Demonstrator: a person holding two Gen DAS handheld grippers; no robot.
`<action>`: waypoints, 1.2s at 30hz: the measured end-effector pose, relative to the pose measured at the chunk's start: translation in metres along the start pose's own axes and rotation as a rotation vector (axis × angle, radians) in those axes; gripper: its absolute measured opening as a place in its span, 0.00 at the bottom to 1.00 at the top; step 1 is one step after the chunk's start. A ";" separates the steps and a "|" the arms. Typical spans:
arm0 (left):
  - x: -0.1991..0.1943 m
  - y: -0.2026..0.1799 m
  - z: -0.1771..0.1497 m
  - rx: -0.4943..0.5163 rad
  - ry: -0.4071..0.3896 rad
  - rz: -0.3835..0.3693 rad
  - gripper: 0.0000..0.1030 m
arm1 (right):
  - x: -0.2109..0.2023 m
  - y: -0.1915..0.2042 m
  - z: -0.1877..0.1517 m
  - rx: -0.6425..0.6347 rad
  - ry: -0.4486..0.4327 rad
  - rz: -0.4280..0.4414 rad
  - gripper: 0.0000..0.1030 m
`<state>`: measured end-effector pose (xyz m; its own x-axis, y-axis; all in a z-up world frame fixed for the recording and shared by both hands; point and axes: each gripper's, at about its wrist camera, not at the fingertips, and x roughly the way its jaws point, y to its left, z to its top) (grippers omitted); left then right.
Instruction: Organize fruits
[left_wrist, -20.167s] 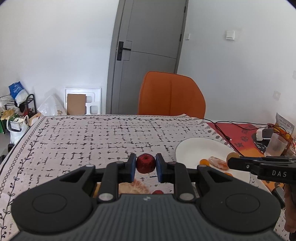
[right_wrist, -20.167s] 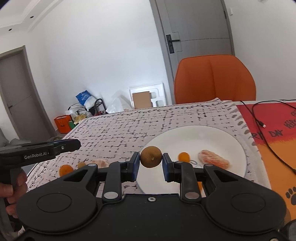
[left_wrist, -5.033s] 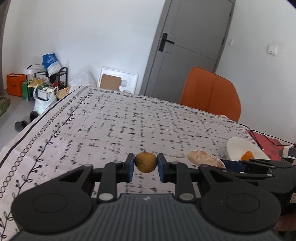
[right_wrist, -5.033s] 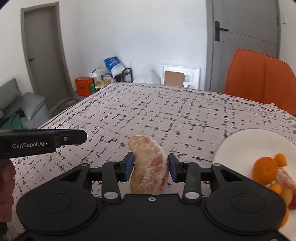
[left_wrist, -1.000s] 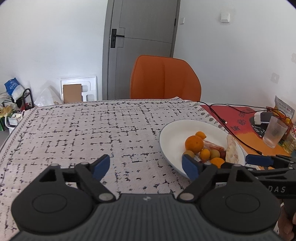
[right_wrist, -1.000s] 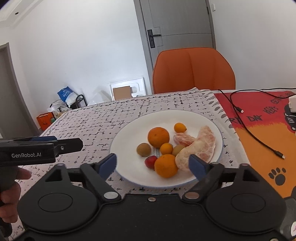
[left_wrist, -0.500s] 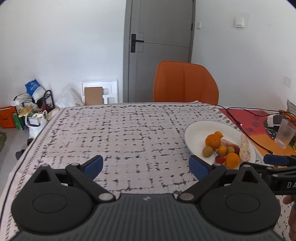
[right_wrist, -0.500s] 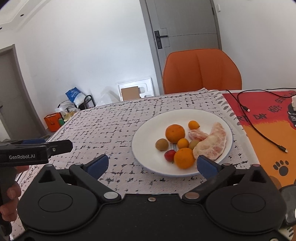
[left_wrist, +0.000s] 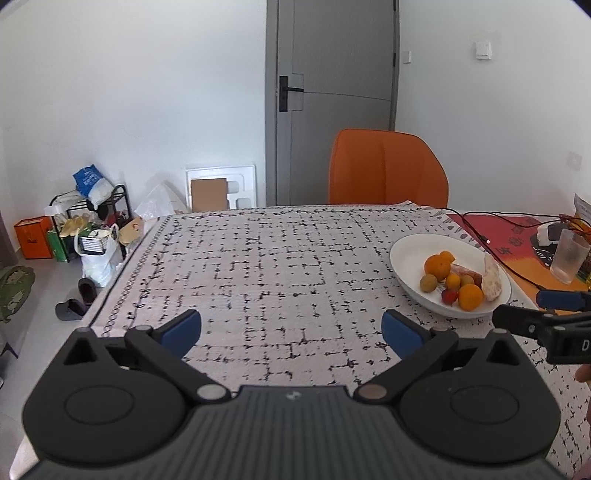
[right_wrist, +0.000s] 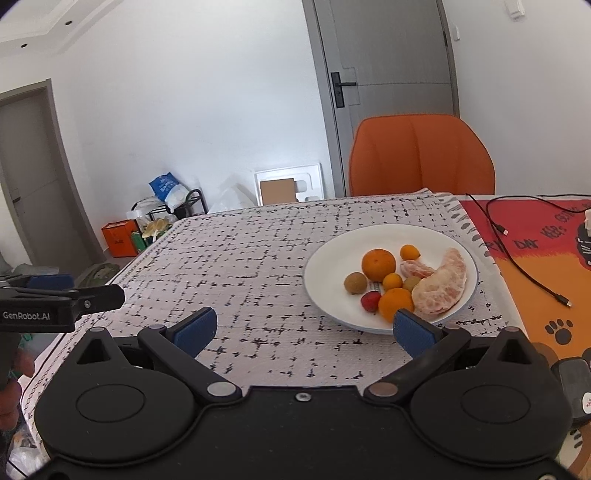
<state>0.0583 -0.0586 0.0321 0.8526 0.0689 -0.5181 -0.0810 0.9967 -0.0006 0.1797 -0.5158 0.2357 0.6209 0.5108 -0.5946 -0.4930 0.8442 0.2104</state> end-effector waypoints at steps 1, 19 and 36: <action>-0.004 0.001 -0.001 0.000 -0.005 0.001 1.00 | -0.003 0.002 0.000 -0.006 -0.004 0.006 1.00; -0.047 0.003 -0.006 -0.014 -0.073 -0.015 1.00 | -0.050 0.026 -0.010 -0.012 -0.065 0.002 1.00; -0.057 0.002 -0.007 -0.020 -0.056 -0.033 1.00 | -0.067 0.030 -0.015 -0.006 -0.095 -0.008 1.00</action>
<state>0.0059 -0.0610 0.0556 0.8827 0.0389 -0.4684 -0.0621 0.9975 -0.0343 0.1145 -0.5271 0.2703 0.6796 0.5171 -0.5203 -0.4913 0.8476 0.2006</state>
